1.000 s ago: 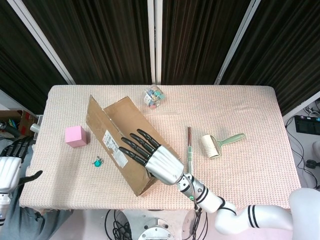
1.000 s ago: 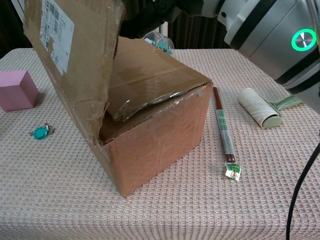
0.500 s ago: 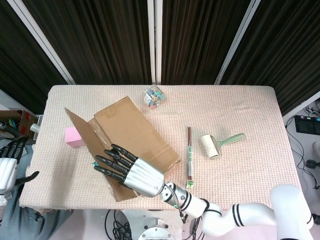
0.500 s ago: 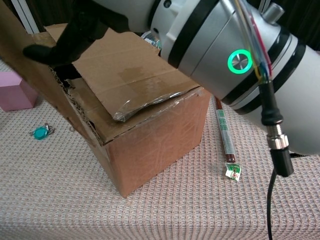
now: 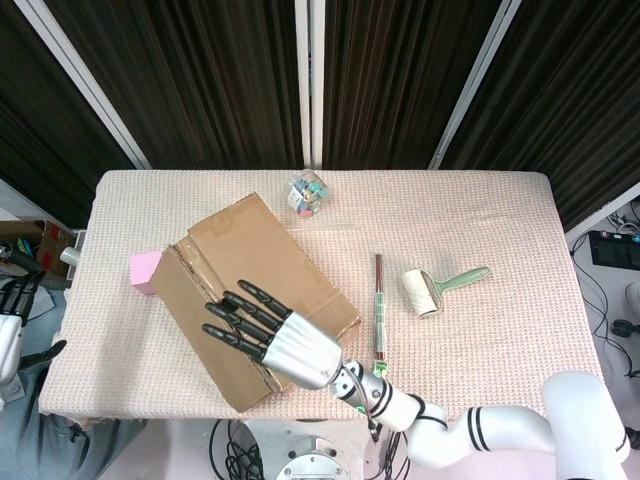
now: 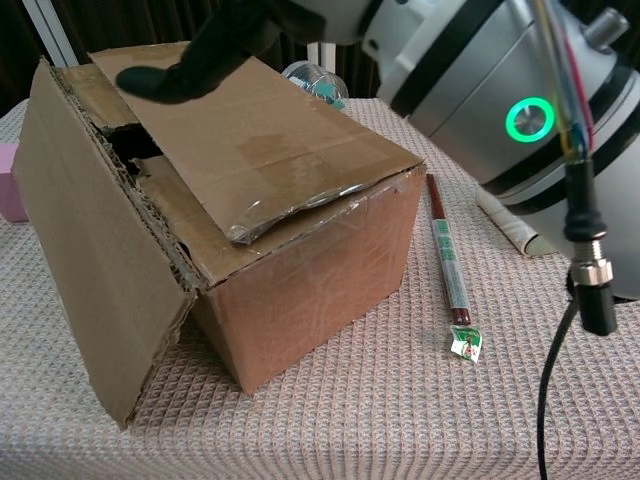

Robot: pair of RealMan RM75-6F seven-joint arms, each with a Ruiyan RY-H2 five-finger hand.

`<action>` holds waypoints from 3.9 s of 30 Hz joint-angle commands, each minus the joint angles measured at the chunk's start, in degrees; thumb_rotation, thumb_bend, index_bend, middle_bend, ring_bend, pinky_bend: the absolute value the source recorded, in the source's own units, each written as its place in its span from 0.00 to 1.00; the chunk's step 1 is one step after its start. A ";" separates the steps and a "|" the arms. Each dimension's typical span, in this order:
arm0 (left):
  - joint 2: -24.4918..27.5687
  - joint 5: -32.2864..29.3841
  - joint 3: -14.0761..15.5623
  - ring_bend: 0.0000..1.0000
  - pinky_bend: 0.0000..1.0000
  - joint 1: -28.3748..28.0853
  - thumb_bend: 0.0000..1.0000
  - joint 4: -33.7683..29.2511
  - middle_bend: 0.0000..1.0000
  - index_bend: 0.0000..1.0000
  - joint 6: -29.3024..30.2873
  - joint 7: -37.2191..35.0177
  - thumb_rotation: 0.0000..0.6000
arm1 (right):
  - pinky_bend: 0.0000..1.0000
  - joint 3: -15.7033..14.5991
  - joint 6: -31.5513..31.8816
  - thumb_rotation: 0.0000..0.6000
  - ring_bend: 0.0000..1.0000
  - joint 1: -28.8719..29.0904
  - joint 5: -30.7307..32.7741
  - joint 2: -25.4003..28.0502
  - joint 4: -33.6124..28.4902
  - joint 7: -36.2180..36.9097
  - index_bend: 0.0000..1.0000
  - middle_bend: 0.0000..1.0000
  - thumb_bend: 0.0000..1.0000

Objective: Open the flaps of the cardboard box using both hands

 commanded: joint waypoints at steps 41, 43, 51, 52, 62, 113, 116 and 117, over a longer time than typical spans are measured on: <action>-14.50 11.46 -3.06 0.13 0.23 -22.27 0.00 -5.71 0.10 0.07 -13.58 2.66 1.00 | 0.00 0.59 28.00 1.00 0.00 -39.80 21.79 34.97 -6.13 19.16 0.00 0.00 0.18; -15.25 11.12 -3.44 0.13 0.23 -22.78 0.00 -5.14 0.10 0.07 -13.59 2.49 1.00 | 0.00 0.83 27.95 1.00 0.00 -40.05 21.97 35.05 -6.17 19.37 0.00 0.00 0.18; -17.24 10.28 -3.68 0.13 0.23 -24.78 0.00 -3.21 0.10 0.07 -14.54 1.38 1.00 | 0.00 1.26 27.25 1.00 0.00 -41.07 22.78 34.72 -5.26 20.48 0.00 0.00 0.18; -17.43 10.21 -3.68 0.13 0.23 -24.90 0.00 -3.02 0.10 0.07 -14.53 1.39 1.00 | 0.00 1.34 27.15 1.00 0.00 -41.13 22.85 34.69 -5.14 20.65 0.00 0.00 0.18; -17.18 8.77 -4.41 0.13 0.23 -25.66 0.00 -2.78 0.10 0.07 -13.68 1.50 1.00 | 0.00 2.18 25.98 1.00 0.00 -41.33 22.92 34.62 -4.53 21.56 0.00 0.00 0.18; -26.73 8.14 -8.53 0.13 0.23 -34.72 0.00 6.52 0.10 0.07 -12.39 4.93 1.00 | 0.00 3.82 22.61 1.00 0.00 -43.53 24.95 34.97 0.12 30.26 0.00 0.00 0.18; -27.02 7.40 -9.30 0.13 0.23 -35.12 0.00 6.54 0.10 0.07 -12.16 5.95 1.00 | 0.00 3.85 22.19 1.00 0.00 -43.41 25.01 34.79 0.45 30.87 0.00 0.00 0.18; -27.12 7.22 -9.52 0.13 0.23 -35.30 0.00 6.59 0.10 0.07 -12.16 6.13 1.00 | 0.00 3.87 22.12 1.00 0.00 -43.39 25.01 34.72 0.55 31.02 0.00 0.00 0.18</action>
